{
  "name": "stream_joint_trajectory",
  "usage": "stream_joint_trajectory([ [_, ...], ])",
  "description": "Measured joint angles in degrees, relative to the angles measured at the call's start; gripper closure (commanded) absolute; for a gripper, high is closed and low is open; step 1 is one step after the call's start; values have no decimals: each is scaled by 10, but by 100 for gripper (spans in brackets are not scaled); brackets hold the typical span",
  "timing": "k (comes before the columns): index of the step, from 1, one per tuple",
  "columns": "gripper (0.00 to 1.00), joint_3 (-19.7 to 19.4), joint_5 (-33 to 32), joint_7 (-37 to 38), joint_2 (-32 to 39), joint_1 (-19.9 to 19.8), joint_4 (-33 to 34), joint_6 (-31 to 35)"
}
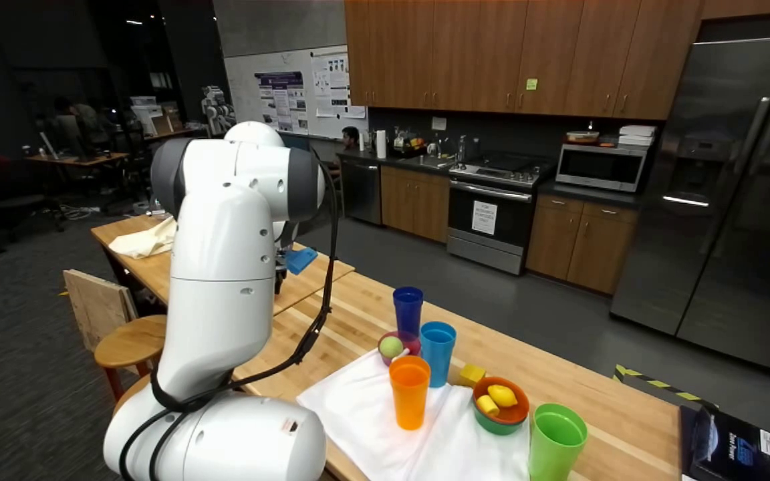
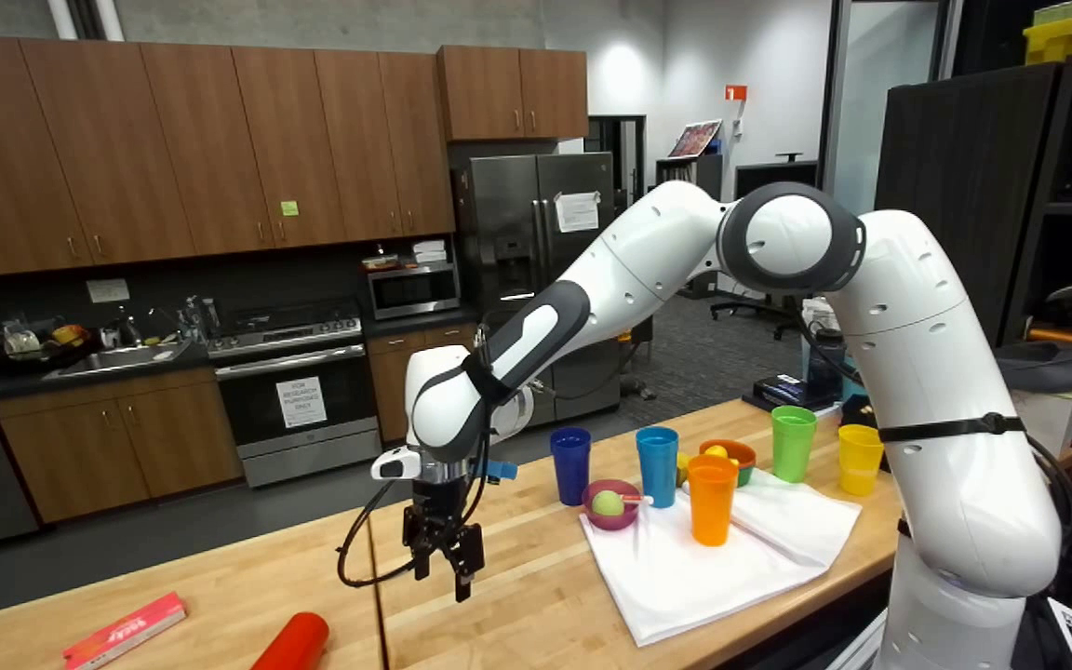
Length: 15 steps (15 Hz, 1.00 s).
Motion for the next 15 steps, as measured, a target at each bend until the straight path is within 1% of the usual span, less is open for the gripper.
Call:
stream_joint_trajectory([
  [3,0,2,-2,-15,0,-5,-5,1],
  [9,0,25,-20,-183,-3,-24,-36,10],
  [15,0,44,-25,-335,-3,-31,-52,72],
])
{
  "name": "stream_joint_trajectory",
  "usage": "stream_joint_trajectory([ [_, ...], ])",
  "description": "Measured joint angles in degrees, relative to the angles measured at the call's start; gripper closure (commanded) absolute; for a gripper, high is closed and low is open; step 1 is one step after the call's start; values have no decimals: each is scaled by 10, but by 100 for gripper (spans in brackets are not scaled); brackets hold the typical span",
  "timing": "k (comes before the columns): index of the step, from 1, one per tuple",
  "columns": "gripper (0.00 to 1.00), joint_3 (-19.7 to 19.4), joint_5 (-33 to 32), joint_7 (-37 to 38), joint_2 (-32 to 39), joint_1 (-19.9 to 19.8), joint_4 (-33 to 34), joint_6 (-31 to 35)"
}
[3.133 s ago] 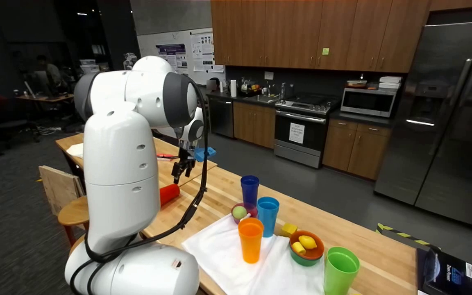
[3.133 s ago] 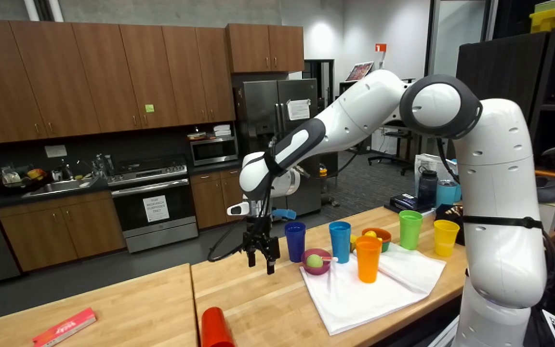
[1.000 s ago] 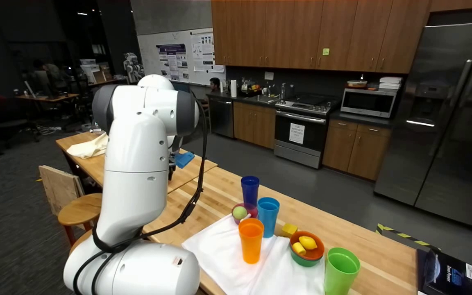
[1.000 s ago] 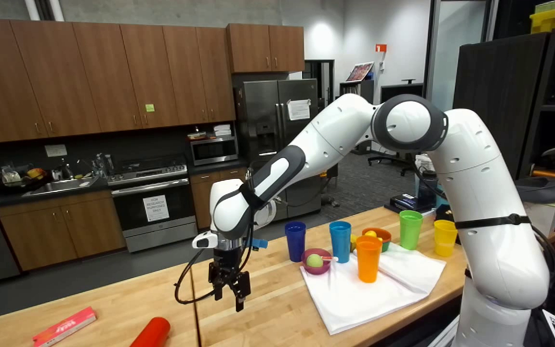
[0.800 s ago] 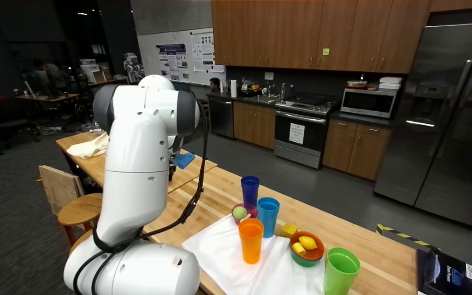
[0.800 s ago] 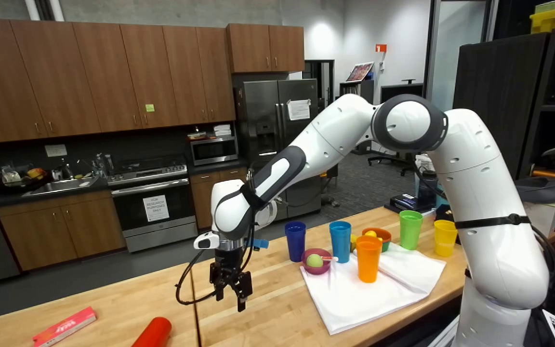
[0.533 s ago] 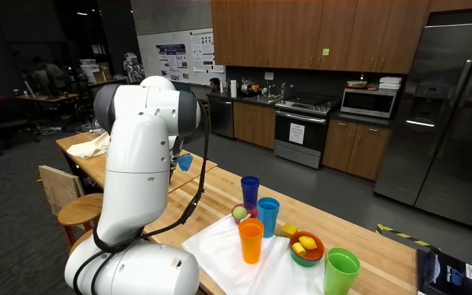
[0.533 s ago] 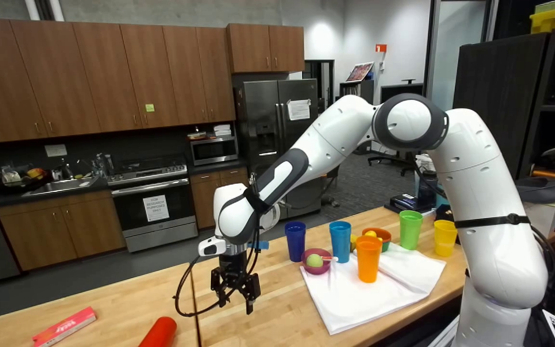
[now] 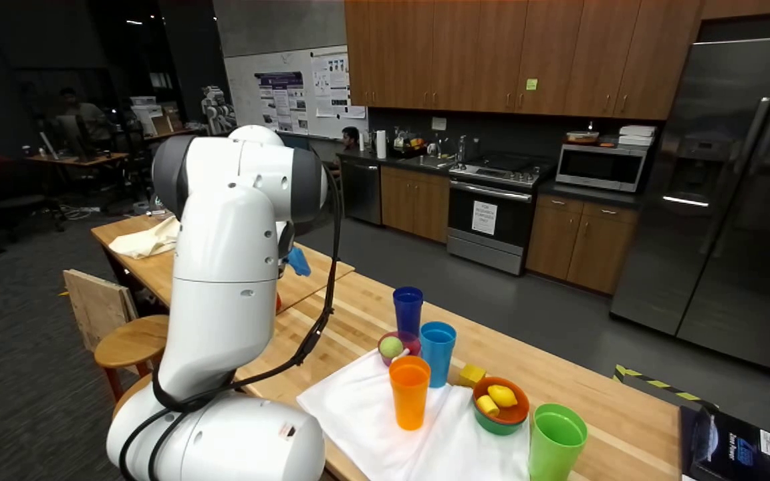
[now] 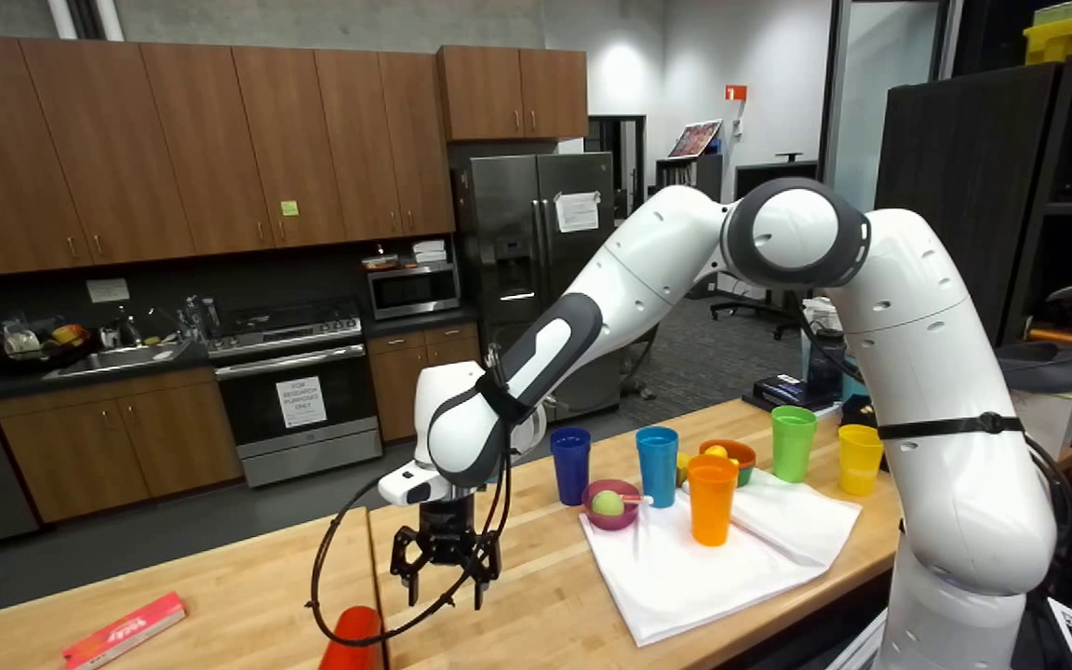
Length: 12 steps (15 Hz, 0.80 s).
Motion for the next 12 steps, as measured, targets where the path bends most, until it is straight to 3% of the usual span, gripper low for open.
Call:
stream_joint_trajectory([
  [11,0,21,19,-124,32,-6,6,70],
  [12,4,21,15,-132,45,-3,14,73],
])
